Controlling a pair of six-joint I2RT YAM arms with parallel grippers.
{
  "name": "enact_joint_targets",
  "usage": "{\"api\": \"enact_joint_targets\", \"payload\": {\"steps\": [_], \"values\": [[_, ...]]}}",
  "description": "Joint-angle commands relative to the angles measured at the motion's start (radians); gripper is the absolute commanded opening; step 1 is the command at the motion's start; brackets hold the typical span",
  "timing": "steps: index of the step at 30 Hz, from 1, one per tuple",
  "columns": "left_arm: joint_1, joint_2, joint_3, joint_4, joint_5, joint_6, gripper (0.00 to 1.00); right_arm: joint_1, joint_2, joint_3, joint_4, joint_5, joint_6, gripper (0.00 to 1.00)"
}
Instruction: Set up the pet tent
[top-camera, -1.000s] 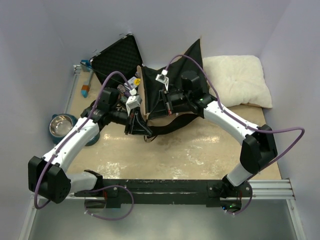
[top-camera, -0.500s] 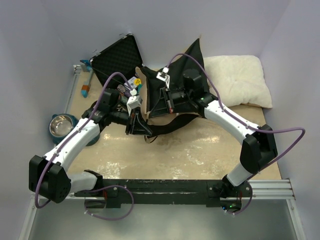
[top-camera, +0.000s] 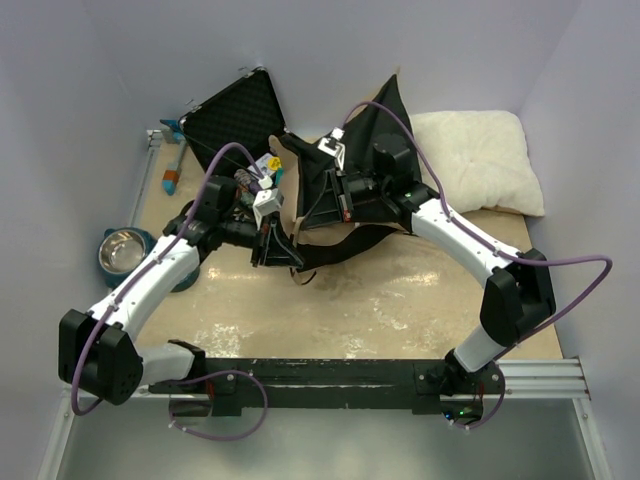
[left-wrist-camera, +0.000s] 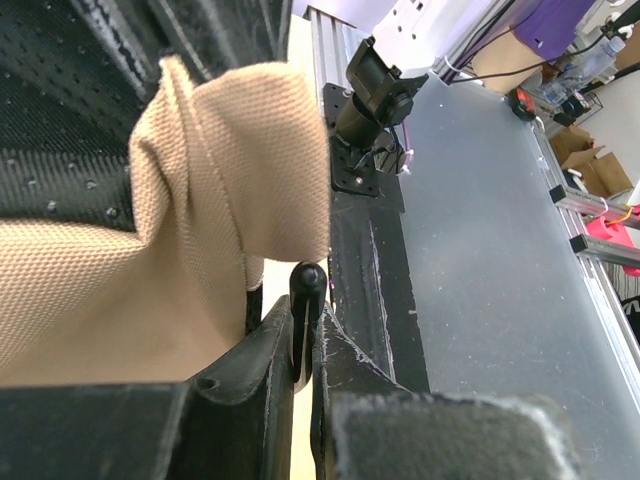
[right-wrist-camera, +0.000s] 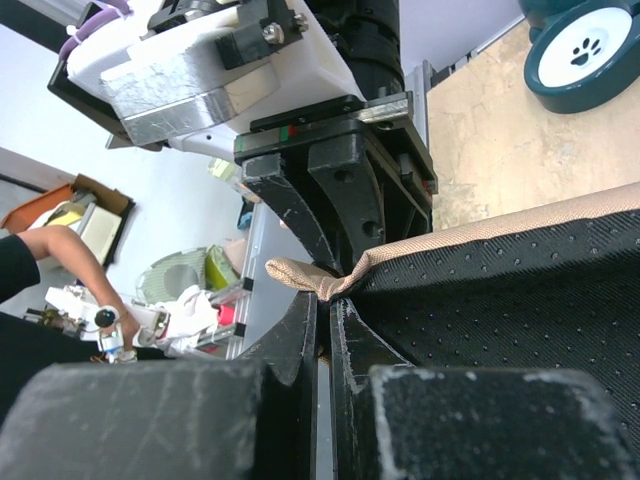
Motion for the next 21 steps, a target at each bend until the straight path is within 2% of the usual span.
{"api": "enact_joint_targets", "payload": {"steps": [1, 21], "values": [[-0.004, 0.095, -0.101, -0.326, -0.208, -0.081, 0.0, -0.045, -0.133, 0.143, 0.353, -0.01, 0.085, 0.0], [-0.041, 0.1, -0.055, -0.321, -0.158, -0.079, 0.0, 0.002, -0.102, 0.133, 0.309, 0.048, 0.031, 0.0]]}}
